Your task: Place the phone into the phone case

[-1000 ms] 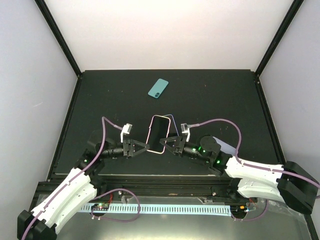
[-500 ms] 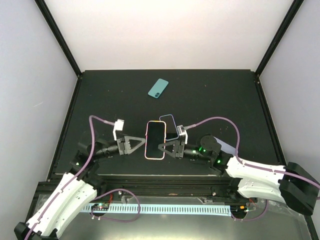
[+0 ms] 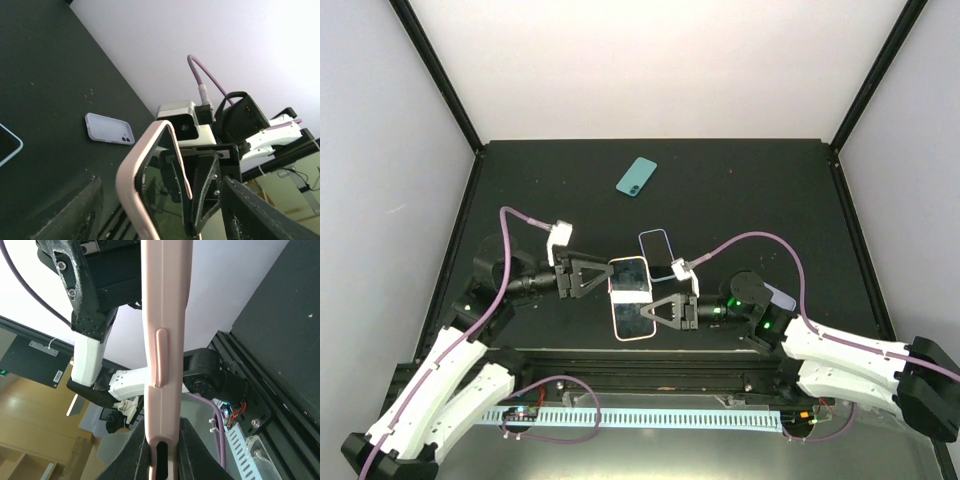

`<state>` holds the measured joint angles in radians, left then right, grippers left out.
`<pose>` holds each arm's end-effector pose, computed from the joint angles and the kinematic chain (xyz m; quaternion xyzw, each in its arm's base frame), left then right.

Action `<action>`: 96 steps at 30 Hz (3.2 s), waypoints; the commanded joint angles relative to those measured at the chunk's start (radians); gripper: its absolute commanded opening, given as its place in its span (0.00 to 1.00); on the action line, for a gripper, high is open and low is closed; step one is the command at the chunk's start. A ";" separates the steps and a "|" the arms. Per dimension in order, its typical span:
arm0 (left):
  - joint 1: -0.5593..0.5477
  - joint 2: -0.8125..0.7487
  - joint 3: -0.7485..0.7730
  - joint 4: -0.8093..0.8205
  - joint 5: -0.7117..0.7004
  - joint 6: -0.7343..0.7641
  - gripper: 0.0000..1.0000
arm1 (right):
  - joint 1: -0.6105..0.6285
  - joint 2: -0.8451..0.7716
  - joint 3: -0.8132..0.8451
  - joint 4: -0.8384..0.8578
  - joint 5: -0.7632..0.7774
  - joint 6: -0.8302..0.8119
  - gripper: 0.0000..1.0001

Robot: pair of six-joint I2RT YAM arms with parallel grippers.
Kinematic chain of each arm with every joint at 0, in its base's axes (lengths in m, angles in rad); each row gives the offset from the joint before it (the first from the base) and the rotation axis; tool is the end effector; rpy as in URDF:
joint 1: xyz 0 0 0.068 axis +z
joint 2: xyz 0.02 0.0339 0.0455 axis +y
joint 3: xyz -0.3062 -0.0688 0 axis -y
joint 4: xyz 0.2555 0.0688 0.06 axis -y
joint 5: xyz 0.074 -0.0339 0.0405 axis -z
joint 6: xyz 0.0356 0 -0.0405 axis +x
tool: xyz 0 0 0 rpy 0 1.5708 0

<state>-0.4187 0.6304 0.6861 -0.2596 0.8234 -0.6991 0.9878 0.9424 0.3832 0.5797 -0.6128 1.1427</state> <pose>0.0995 -0.0729 0.3482 0.1509 0.7389 -0.5699 0.3261 0.0883 0.1712 0.2786 -0.1632 0.6819 0.6981 0.1451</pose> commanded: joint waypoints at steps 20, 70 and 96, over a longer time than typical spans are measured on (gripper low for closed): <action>0.008 0.070 0.118 -0.217 -0.111 0.237 0.01 | 0.005 0.058 0.041 0.054 0.020 -0.006 0.06; -0.012 0.045 -0.144 -0.017 0.020 -0.119 0.07 | 0.004 0.127 0.074 0.092 0.390 0.134 0.07; -0.004 -0.133 0.052 -0.526 -0.627 0.154 0.99 | -0.062 0.594 0.386 -0.187 0.184 -0.127 0.09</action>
<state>-0.4259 0.5179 0.7341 -0.7399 0.2668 -0.5842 0.9539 1.4670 0.6697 0.3885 -0.3492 1.0958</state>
